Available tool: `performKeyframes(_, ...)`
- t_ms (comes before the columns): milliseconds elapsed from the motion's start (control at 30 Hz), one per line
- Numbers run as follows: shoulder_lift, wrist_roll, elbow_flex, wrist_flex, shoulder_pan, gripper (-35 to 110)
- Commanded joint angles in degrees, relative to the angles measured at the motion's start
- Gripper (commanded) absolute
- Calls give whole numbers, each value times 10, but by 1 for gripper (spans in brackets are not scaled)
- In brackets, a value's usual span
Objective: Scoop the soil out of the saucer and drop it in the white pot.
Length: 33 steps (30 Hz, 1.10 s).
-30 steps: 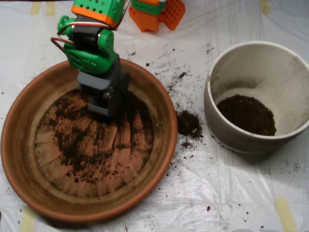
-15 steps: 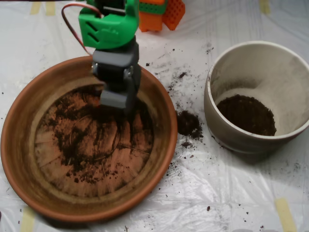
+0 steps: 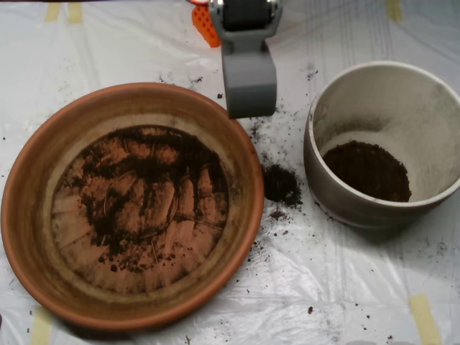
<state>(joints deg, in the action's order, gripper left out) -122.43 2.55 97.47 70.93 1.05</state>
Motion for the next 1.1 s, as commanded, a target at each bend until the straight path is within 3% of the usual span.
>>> performKeyframes(0,9,16,-122,23,53,-1)
performKeyframes(333,171,55,-249,49,217,1)
performKeyframes(433,188,64,-243,59,236,30)
performKeyframes(500,184,65,-229,57,238,36)
performKeyframes(800,163,52,-224,72,203,32)
performKeyframes(1067,68,28,-188,57,64,28)
